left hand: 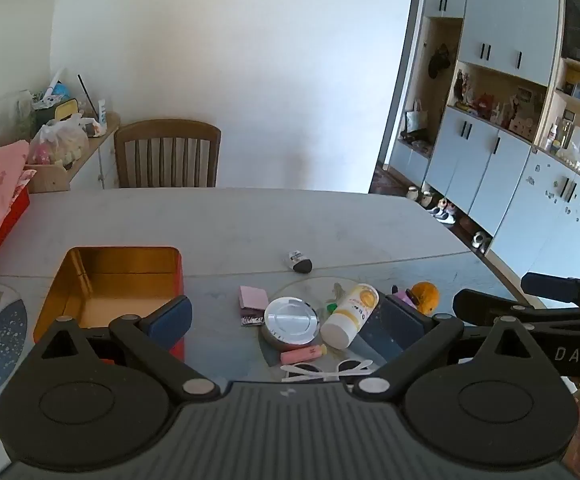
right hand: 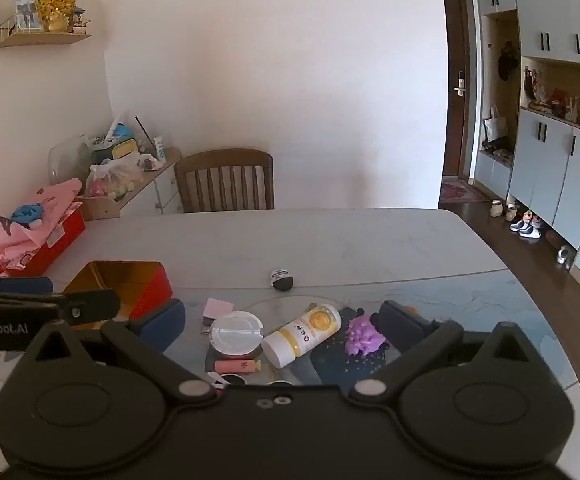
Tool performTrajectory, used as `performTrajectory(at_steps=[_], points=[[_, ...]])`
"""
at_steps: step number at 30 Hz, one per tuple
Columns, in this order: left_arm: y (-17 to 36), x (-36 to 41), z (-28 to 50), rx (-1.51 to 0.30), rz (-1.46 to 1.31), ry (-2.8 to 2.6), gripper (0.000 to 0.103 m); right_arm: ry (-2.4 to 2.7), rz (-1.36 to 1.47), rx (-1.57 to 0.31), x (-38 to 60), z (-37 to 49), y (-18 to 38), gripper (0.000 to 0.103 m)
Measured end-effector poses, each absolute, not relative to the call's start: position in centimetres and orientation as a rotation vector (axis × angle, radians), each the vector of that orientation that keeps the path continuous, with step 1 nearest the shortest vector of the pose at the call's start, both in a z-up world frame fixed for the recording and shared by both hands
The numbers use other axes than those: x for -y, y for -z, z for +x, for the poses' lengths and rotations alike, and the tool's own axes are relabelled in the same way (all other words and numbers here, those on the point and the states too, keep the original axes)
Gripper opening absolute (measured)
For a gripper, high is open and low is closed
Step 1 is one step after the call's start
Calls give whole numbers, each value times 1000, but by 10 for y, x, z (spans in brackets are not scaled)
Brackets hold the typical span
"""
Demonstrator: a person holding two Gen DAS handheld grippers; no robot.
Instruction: Organize rigid objects
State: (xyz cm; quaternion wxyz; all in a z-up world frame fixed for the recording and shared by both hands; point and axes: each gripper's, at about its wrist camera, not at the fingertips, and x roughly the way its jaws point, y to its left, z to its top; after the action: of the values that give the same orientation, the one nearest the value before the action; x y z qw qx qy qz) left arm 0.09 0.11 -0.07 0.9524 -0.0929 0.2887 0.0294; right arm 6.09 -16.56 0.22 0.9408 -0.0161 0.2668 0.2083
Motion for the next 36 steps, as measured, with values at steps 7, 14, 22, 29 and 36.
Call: performTrajectory(at_steps=[7,14,22,29,36], points=[[5,-4,-4,-574,-168,-54,101,-454,-22,-566,161,57,0,103],[2,-9,-18,-570,-170,-55,101,-418,-15,-571,158,54,-1,103],[-1,-12,-14,-576,-174,-63,101,-419,-17,-573,157,51,1,103],[-3,-14,-15,-576,-175,-57,101,-411,-19,-581,153,51,1,103],[-3,-15,-14,-573,-168,-51,101,-409,-18,-578,151,51,0,103]])
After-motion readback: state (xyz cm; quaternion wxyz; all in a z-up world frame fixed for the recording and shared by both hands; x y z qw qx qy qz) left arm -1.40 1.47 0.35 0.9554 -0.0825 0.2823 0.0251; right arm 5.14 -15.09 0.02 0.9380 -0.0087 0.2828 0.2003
